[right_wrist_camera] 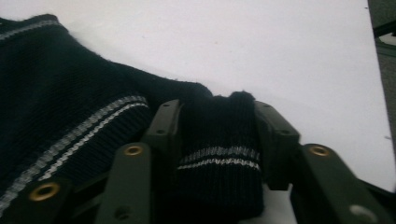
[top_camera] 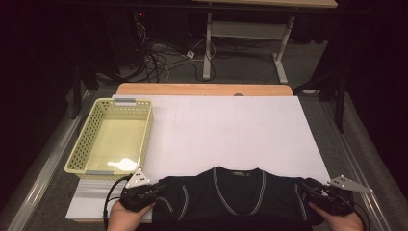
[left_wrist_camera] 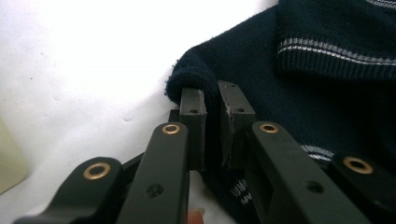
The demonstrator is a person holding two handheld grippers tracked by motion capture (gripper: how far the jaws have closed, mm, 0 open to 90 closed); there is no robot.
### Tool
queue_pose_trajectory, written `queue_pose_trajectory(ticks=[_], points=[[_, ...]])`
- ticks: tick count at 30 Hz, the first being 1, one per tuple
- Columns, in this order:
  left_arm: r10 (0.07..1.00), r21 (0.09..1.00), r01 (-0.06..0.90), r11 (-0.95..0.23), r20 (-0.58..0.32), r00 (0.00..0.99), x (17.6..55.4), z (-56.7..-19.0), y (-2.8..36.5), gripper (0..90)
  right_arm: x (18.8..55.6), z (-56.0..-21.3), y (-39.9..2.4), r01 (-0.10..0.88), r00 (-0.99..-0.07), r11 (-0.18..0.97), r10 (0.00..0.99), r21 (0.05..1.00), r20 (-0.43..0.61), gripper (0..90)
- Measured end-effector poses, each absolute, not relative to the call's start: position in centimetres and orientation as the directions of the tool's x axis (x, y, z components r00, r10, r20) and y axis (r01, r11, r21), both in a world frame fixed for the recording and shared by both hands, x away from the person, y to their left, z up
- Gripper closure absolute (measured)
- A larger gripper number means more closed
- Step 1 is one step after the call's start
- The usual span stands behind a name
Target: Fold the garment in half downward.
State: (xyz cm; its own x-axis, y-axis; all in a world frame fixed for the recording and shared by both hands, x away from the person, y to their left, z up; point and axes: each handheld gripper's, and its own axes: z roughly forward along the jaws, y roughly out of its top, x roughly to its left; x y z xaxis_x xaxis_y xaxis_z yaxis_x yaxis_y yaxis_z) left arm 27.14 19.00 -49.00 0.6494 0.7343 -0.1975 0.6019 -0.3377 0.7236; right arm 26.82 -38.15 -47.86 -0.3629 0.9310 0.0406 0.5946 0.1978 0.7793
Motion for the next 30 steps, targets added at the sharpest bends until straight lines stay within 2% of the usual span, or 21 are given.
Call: queue_pose_trajectory(ticks=[4,7,14,17,24,30], points=[[0.735,0.724,0.599,-0.341,-0.192,0.650,27.1,-49.0,19.0,79.9,26.7,-47.9,-38.1,0.590,-0.383,0.197,0.922,0.783,0.056,72.4],[0.737,0.727,0.596,-0.341,-0.187,0.650,27.0,-49.0,18.9,80.0,26.6,-48.1,-38.1,0.578,-0.389,0.191,0.919,0.793,0.061,75.4],[0.739,0.735,0.573,-0.363,-0.148,0.657,26.7,-48.7,18.7,81.0,26.2,-47.9,-37.8,0.556,-0.390,0.212,0.920,0.804,0.027,78.4],[0.742,0.742,0.574,-0.345,-0.159,0.651,26.6,-48.2,18.7,81.5,26.2,-47.5,-37.8,0.535,-0.389,0.220,0.921,0.816,0.007,79.2],[0.735,0.778,0.503,-0.377,-0.080,0.674,26.5,-45.6,17.6,82.3,26.6,-45.6,-38.4,0.507,-0.390,0.212,0.921,0.835,0.004,80.3],[0.733,0.799,0.482,-0.359,-0.078,0.675,27.6,-43.8,16.8,82.4,26.5,-43.2,-39.8,0.464,-0.349,0.195,0.937,0.864,-0.024,80.8]])
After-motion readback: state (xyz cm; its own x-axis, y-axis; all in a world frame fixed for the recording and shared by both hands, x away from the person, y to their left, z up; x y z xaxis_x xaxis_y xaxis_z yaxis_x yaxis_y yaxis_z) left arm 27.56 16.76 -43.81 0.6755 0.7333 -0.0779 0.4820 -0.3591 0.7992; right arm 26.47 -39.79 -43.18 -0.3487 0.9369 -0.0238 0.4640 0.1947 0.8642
